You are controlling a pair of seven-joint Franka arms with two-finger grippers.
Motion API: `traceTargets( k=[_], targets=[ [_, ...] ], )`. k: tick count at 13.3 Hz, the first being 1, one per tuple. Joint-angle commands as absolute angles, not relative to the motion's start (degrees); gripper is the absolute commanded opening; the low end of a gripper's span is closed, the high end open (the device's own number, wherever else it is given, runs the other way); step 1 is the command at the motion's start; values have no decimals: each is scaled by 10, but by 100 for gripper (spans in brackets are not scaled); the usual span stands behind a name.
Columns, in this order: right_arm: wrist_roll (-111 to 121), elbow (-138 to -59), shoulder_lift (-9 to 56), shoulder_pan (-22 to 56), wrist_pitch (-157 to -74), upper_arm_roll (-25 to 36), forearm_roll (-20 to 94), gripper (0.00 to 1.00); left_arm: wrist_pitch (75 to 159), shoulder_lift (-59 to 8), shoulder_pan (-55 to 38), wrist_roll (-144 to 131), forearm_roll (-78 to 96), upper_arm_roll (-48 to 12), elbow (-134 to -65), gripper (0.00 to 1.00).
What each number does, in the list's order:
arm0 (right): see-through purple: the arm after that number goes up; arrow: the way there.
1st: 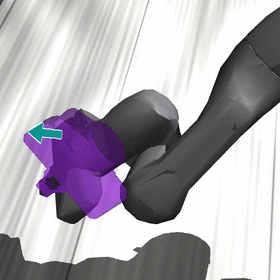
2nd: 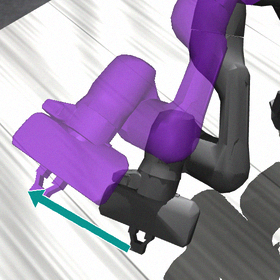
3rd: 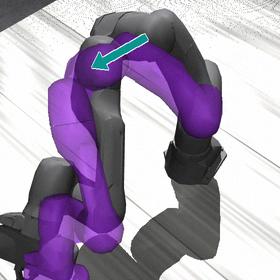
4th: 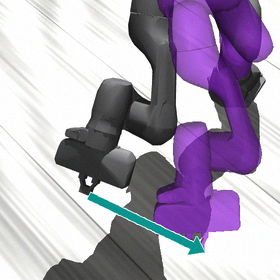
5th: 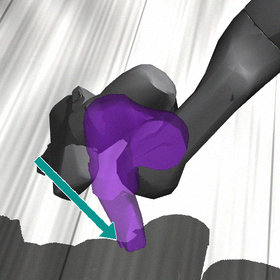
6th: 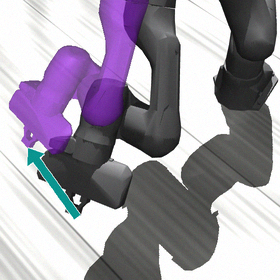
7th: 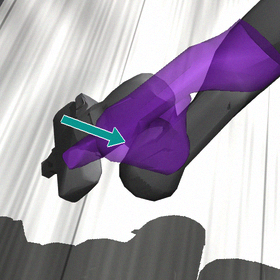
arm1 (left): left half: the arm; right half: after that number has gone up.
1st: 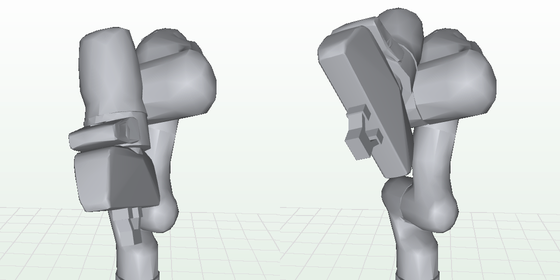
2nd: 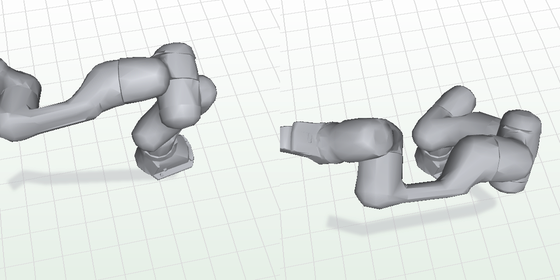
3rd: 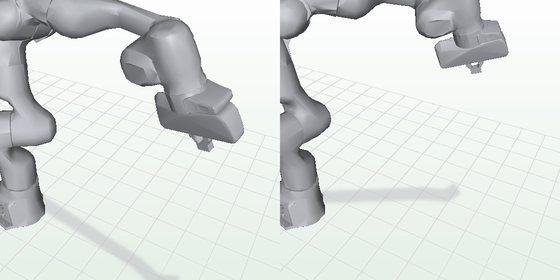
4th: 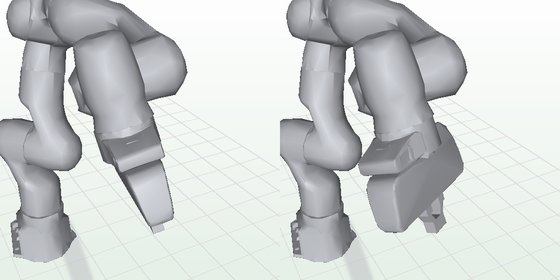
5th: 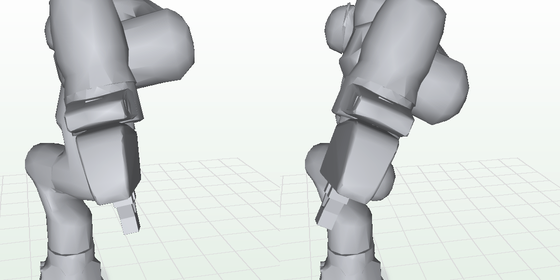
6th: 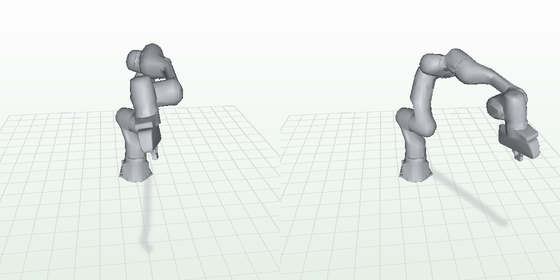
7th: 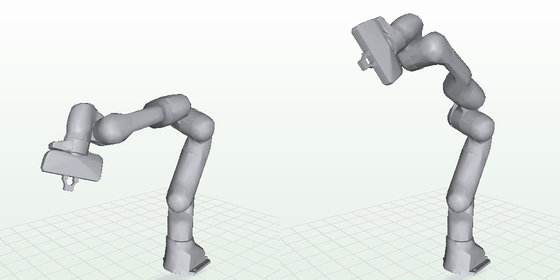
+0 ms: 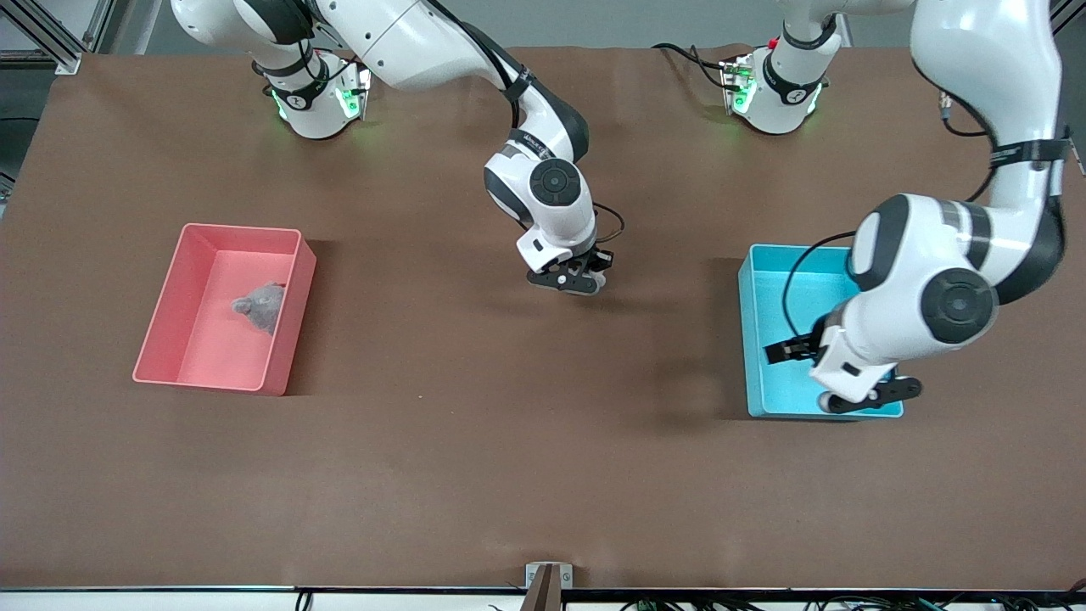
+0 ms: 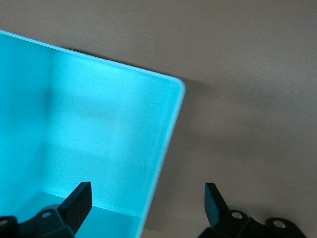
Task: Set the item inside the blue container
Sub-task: 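Set the plush on the table while the left gripper reaches it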
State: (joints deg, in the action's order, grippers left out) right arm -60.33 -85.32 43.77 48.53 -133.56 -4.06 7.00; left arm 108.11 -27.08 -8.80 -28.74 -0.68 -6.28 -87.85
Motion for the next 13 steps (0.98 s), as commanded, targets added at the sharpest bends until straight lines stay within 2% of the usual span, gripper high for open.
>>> traceTargets(
  k=[1, 2, 4, 7, 9, 11, 13],
  targets=[
    [-607, -843, 441, 488, -1332, -35, 70, 74, 1100, -293, -121, -357, 16, -59, -867, 100],
    [-607, -844, 438, 487, -1327, -34, 68, 100, 1103, -299, -139, -399, 18, -58, -867, 100],
    [-606, -846, 419, 481, -1297, -33, 58, 100, 1107, -311, -164, -468, 19, -59, -872, 100],
    [-570, -847, 336, 471, -1155, 2, 46, 100, 1133, -327, -213, -599, 29, -59, -883, 100],
    [-507, -849, 276, 437, -1039, 9, 45, 100, 1159, -333, -238, -669, 31, -59, -905, 100],
    [-449, -880, 208, 390, -965, 9, 45, 100, 1176, -339, -261, -729, 47, -62, -919, 100],
    [-348, -955, 124, 336, -954, 9, 45, 100, 1179, -343, -291, -819, 51, -62, -922, 100]
  ],
)
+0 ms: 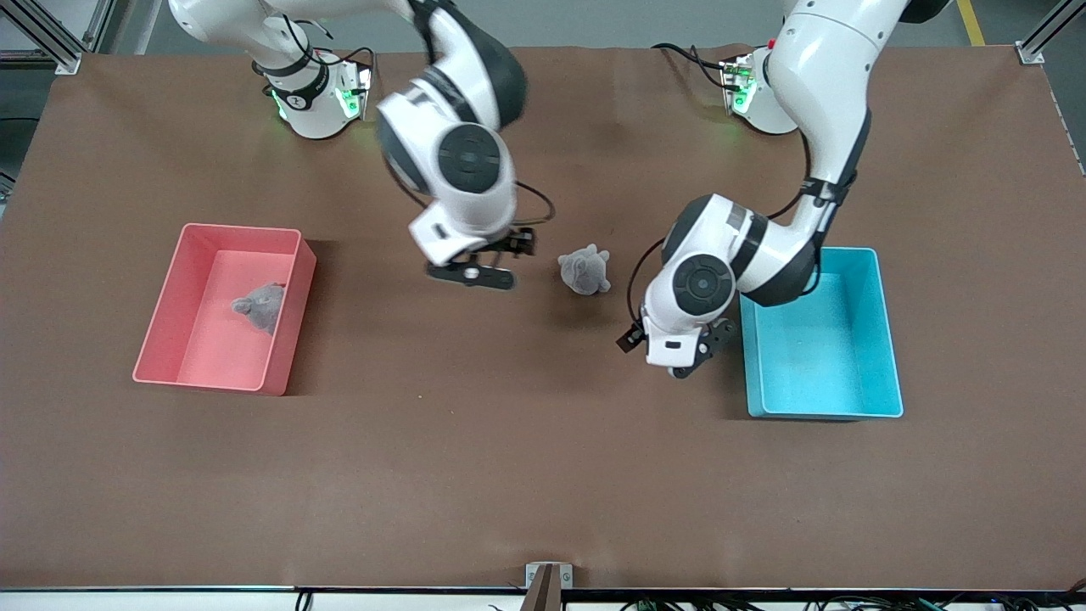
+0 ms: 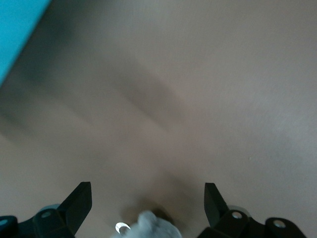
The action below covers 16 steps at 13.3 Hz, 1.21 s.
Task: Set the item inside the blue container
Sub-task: 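Grasp the plush with the left gripper while the right gripper returns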
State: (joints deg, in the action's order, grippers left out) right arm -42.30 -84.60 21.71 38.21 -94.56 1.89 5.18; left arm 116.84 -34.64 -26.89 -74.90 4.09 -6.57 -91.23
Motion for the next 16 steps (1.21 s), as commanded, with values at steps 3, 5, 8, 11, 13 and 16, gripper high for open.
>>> traceTargets(
  k=[3, 5, 8, 11, 13, 16],
  targets=[
    [-181, -1054, 42, 238, -958, 9, 45, 100, 1189, -335, -318, -949, 52, -66, -947, 100],
    [-45, -1080, 34, 160, -960, 9, 45, 100, 1262, -337, -336, -1031, 52, -74, -982, 100],
    [157, -1123, 41, 56, -1042, 9, 45, 100, 1299, -335, -338, -1063, 52, -94, -1014, 100],
    [264, -1175, 78, -2, -1161, 8, 47, 100, 1301, -335, -343, -1114, 51, -115, -1034, 100],
    [306, -1193, 108, -20, -1223, 8, 47, 100, 1302, -342, -348, -1119, 51, -115, -1041, 100],
    [374, -1196, 153, -47, -1277, 8, 50, 100, 1303, -342, -367, -1143, 44, -112, -1043, 73]
  ],
)
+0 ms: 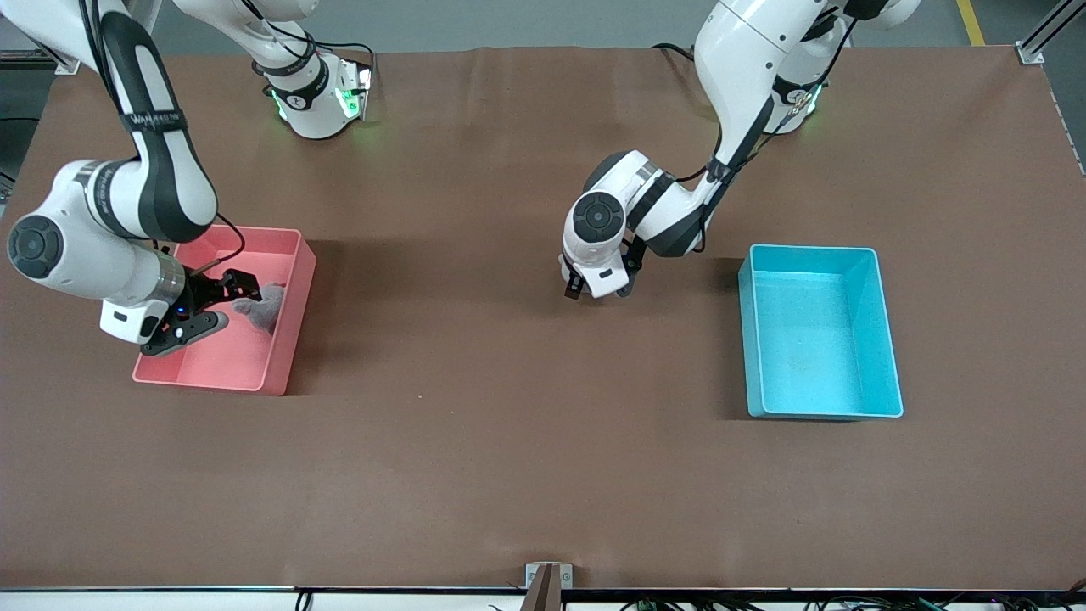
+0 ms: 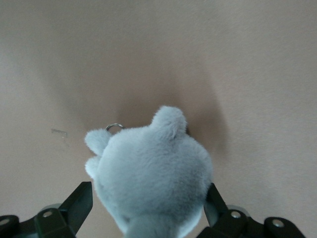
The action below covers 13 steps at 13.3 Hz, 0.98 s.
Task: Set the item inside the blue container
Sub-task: 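Grasp the plush with the left gripper while the right gripper returns, then carry the plush to the blue box while the right gripper grasps another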
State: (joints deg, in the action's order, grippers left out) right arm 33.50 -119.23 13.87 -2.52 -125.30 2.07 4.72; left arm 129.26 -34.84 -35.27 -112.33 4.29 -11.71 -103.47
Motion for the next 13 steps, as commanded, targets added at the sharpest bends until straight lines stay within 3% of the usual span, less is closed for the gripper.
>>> traceTargets(
  k=[1, 3, 4, 7, 12, 13],
  targets=[
    [385, -1197, 161, -59, -1281, 7, 51, 100, 1304, -343, -362, -1143, 44, -111, -1041, 50],
    [424, -1197, 184, -74, -1282, 6, 67, 100, 1314, -342, -358, -1142, 20, -108, -1039, 8],
    [439, -1197, 192, -76, -1282, 7, 84, 100, 1314, -342, -354, -1137, 3, -107, -1038, 0],
    [454, -1204, 210, -76, -1263, 6, 130, 100, 1310, -337, -321, -1108, -59, -107, -1024, 0],
    [479, -1204, 233, -77, -1245, 7, 158, 100, 1251, -316, -238, -904, -94, -107, -939, 0],
    [489, -1204, 233, -83, -1245, 7, 158, 88, 1242, -312, -216, -864, -102, -107, -928, 0]
  ],
)
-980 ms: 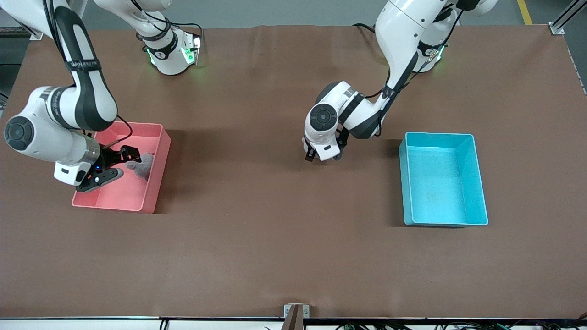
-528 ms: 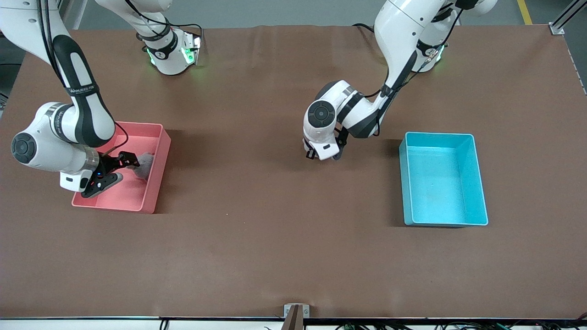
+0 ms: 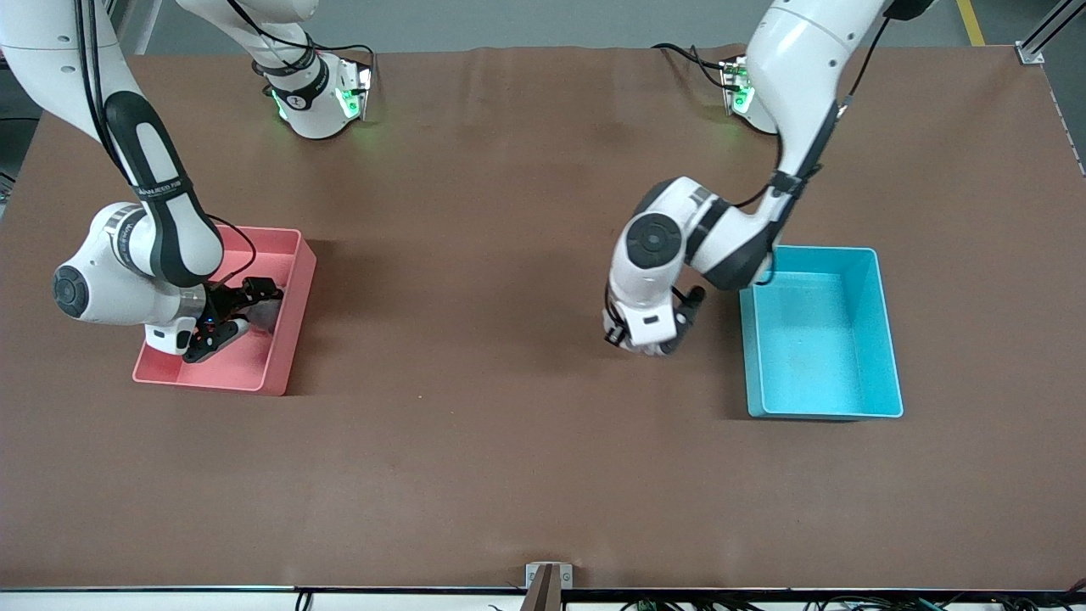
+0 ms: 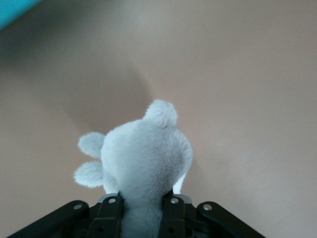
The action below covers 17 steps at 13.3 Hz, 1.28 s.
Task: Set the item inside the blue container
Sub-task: 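Carry the plush to the blue box while the right gripper grasps another, then lower the plush into the blue box while the right gripper lifts another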
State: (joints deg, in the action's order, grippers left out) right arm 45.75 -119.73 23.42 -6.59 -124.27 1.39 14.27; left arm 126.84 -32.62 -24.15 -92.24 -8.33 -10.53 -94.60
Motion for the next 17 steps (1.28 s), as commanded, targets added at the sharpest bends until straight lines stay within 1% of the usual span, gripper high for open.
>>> traceTargets(
  k=[1, 2, 3, 4, 5, 8, 11, 12, 13, 14, 15, 17],
  targets=[
    [498, -1204, 233, -89, -1245, 7, 158, 67, 1226, -307, -190, -807, -109, -108, -919, 0],
    [501, -1203, 233, -91, -1244, 7, 158, 44, 1214, -297, -167, -742, -110, -108, -914, 0],
    [502, -1201, 233, -91, -1241, 7, 158, 25, 1201, -290, -144, -677, -109, -108, -909, 0],
    [502, -1201, 233, -91, -1240, 7, 158, 14, 1177, -279, -117, -620, -110, -108, -908, 0],
    [504, -1200, 231, -90, -1239, 7, 158, 5, 1159, -269, -94, -568, -109, -108, -908, 0],
    [513, -1180, 219, -89, -1206, 7, 157, 2, 1108, -259, -18, -435, -108, -110, -913, 0],
    [505, -1100, 206, -85, -1111, 8, 149, 2, 1106, -269, 32, -381, -104, -111, -925, 2],
    [501, -1070, 200, -84, -1074, 8, 134, 1, 1107, -278, 43, -371, -100, -111, -925, 11],
    [474, -1036, 189, -76, -1035, 6, 112, 1, 1106, -281, 47, -371, -98, -112, -925, 36],
    [424, -1005, 179, -58, -997, 6, 89, 1, 1106, -286, 47, -369, -98, -112, -924, 66],
    [367, -972, 170, -33, -956, 4, 68, 1, 1107, -287, 48, -367, -98, -112, -921, 100],
    [243, -929, 157, 38, -890, 4, 59, 2, 1107, -285, 47, -367, -98, -112, -916, 100]
  ],
)
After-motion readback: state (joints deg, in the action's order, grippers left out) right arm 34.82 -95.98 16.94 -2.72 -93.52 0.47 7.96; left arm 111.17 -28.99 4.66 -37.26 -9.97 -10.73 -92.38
